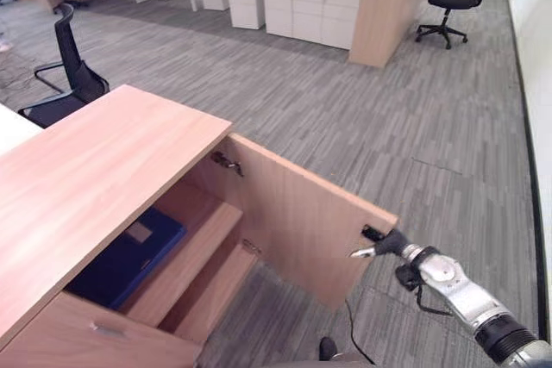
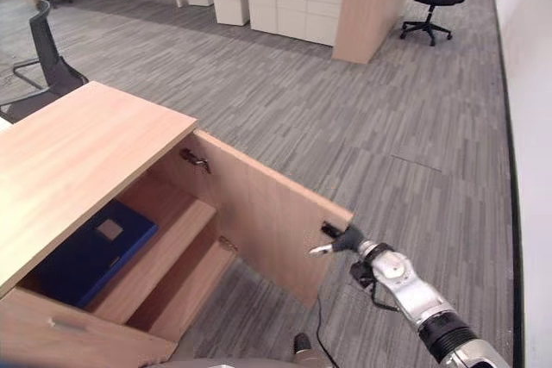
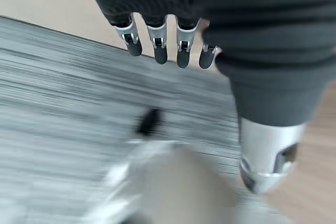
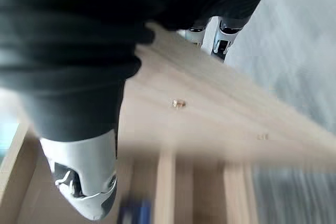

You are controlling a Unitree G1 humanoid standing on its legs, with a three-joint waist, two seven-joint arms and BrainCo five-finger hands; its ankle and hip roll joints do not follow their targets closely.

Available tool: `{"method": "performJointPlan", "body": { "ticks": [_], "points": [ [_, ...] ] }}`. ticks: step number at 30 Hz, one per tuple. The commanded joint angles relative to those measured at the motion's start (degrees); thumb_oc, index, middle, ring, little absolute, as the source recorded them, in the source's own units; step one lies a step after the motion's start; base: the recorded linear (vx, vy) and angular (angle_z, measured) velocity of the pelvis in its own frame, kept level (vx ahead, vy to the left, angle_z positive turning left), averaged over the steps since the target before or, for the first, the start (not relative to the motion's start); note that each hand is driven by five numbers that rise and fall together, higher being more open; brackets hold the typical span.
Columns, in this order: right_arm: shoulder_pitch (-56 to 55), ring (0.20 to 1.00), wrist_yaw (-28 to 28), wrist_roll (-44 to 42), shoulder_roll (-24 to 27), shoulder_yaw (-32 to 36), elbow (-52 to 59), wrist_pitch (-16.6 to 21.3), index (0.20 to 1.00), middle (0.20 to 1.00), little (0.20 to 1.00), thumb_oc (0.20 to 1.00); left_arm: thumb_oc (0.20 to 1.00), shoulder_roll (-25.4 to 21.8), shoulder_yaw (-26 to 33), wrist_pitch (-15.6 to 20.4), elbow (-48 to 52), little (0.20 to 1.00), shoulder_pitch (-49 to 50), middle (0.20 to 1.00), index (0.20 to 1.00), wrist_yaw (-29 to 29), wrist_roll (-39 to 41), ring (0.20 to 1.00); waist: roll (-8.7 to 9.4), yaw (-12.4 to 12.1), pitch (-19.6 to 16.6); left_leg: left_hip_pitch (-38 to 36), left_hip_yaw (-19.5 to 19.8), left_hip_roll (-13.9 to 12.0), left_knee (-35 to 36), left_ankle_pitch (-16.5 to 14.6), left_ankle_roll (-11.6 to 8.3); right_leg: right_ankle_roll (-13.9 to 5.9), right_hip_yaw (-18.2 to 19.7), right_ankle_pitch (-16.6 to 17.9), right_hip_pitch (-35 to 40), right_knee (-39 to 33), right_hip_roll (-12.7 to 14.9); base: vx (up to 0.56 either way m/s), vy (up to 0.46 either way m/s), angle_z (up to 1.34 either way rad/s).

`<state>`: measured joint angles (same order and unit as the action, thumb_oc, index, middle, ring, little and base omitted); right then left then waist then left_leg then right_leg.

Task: Put the empty folder in the office cabinet

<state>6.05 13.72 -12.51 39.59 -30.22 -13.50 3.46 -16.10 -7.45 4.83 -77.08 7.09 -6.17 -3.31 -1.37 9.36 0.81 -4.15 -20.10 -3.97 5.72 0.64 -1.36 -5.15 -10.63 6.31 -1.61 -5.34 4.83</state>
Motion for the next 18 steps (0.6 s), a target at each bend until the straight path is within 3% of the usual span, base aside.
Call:
{"method": "performJointPlan", "body": {
  "ticks": [1, 4, 7, 9, 12, 18],
  "points": [
    [10.06, 1.000, 5.27, -2.32, -15.31, -8.56, 3.92, 4.79, 1.000, 1.000, 1.000, 1.000, 1.000, -2.72, -1.18, -0.71, 2.51, 1.000, -1.87, 1.000, 1.000, 2.19, -5.58, 1.000, 3.51, -6.78, 0.82, 2.35, 1.54, 3.23, -1.13, -1.48, 1.33, -3.63, -2.80, -2.93, 0.04, 2.66, 3.56, -0.01, -0.011, 0.04],
    [9.72, 1.000, 5.78, -2.81, -16.24, -10.32, 4.40, 4.32, 1.000, 1.000, 1.000, 1.000, 1.000, -1.85, -1.38, -1.30, -0.01, 1.000, -0.79, 1.000, 1.000, 1.76, -8.99, 1.000, 3.34, -7.53, 1.79, 3.78, 3.60, 3.15, -1.11, -0.63, 0.94, -3.30, -4.24, -3.50, -0.24, 3.00, 3.66, -0.04, -0.030, 0.44],
    [10.73, 1.000, 5.72, -2.63, -16.98, -11.64, 4.40, 4.16, 1.000, 1.000, 1.000, 1.000, 1.000, -2.09, -7.63, -1.43, 0.32, 1.000, -1.02, 1.000, 1.000, 4.31, -20.13, 1.000, 3.41, -8.01, 2.30, 4.88, 5.22, 3.09, -1.09, -0.06, 0.65, -3.05, -5.53, -3.98, -0.43, 3.12, 3.63, -0.04, -0.042, 0.48],
    [11.25, 1.000, 5.13, -3.06, -17.36, -12.45, 4.04, 4.59, 1.000, 1.000, 1.000, 1.000, 1.000, -2.01, -10.56, -1.13, 0.93, 1.000, -0.84, 1.000, 1.000, 4.43, -22.89, 1.000, 3.58, -8.81, 2.72, 5.60, 6.47, 3.04, -1.05, 0.36, 0.37, -2.84, -6.87, -4.38, -0.28, 3.11, 3.65, -0.03, -0.066, 0.77],
    [12.19, 1.000, 5.34, -4.20, -17.80, -13.58, 4.34, 4.73, 1.000, 1.000, 1.000, 1.000, 1.000, -2.56, -12.00, -1.41, 0.07, 1.000, -1.12, 1.000, 1.000, 3.75, -24.45, 1.000, 3.81, -9.92, 3.26, 6.88, 8.72, 2.88, -1.04, 1.12, -0.12, -2.58, -9.09, -4.93, -0.15, 3.22, 3.71, -0.03, -0.057, 0.18],
    [13.21, 1.000, 6.19, -6.35, -19.52, -15.66, 4.14, 4.43, 1.000, 1.000, 1.000, 1.000, 1.000, -3.23, -10.99, -2.02, -0.82, 1.000, -1.59, 1.000, 1.000, 4.31, -23.46, 1.000, 4.41, -11.86, 3.10, 8.40, 12.26, 2.64, -0.94, 2.15, -0.99, -1.99, -13.39, -5.92, 0.86, 2.85, 3.65, 0.01, -0.085, 1.06]
  ]
}}
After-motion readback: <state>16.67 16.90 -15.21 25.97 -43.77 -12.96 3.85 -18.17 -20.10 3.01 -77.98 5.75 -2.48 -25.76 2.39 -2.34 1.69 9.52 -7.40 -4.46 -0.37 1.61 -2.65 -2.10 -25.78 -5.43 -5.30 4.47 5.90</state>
